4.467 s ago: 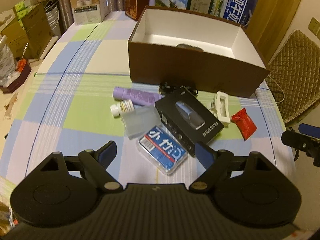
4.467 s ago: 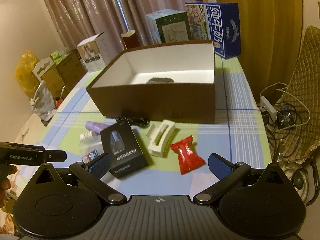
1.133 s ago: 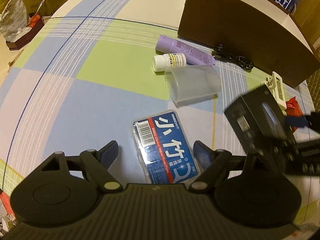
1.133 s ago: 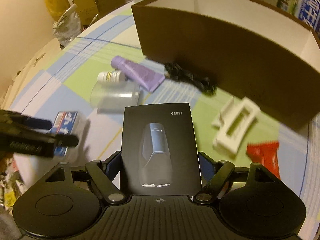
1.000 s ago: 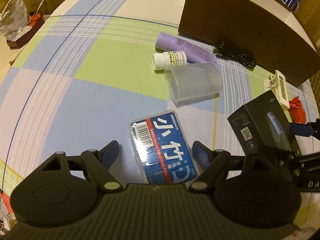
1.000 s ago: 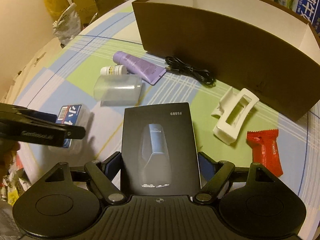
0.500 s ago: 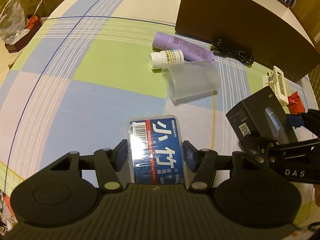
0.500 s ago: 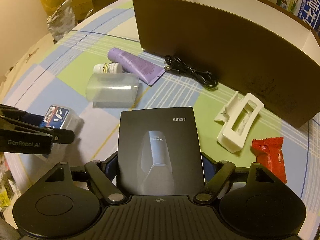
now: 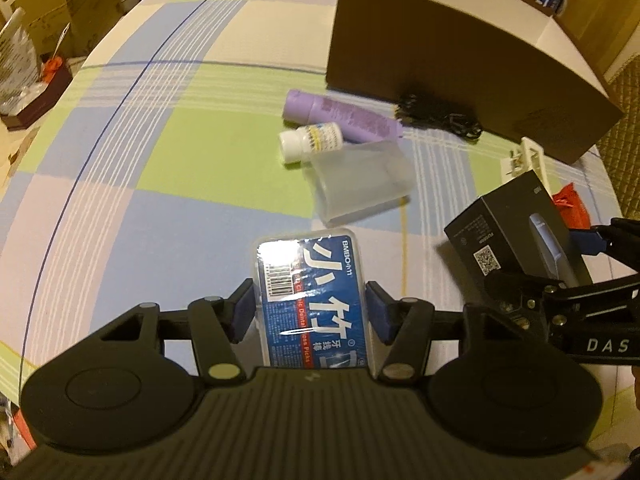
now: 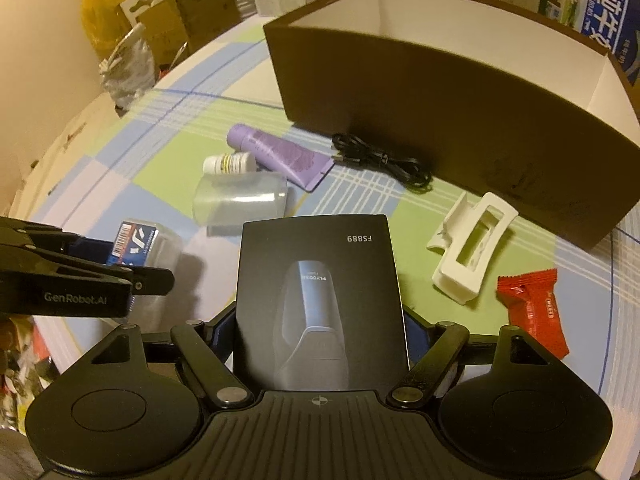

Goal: Organize objects
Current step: 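Carry the toothbrush pack and shaver box into the box and open both tools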

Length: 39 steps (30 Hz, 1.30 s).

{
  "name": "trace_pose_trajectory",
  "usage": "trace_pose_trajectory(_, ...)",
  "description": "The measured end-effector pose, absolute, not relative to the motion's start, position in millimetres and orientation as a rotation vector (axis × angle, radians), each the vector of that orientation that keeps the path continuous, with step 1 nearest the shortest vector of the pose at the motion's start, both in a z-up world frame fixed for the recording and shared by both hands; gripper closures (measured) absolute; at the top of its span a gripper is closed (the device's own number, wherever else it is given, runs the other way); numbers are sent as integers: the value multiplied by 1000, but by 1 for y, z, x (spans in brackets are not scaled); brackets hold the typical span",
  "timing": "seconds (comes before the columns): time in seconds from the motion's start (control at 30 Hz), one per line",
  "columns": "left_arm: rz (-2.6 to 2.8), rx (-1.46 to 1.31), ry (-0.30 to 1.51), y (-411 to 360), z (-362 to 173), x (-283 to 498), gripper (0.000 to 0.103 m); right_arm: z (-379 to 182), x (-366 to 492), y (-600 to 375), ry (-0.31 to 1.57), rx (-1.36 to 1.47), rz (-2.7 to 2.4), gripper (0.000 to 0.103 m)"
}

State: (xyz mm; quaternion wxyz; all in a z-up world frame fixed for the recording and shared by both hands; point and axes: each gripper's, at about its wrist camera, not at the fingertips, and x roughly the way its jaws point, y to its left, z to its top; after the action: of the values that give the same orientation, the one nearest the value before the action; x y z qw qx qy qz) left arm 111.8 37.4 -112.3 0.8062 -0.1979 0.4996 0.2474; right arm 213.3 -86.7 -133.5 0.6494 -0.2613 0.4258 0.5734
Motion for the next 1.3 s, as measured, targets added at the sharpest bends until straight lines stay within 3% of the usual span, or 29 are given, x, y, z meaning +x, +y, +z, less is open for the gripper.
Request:
trace_pose_trajectory(0.67, 406, -306, 939, 33, -40, 152, 50, -65, 250, -102, 901, -383, 1265, 27)
trace_pose_trajectory(1.3, 329, -176, 852, 69, 9, 283, 50, 10, 354, -56, 772, -190, 1151, 27)
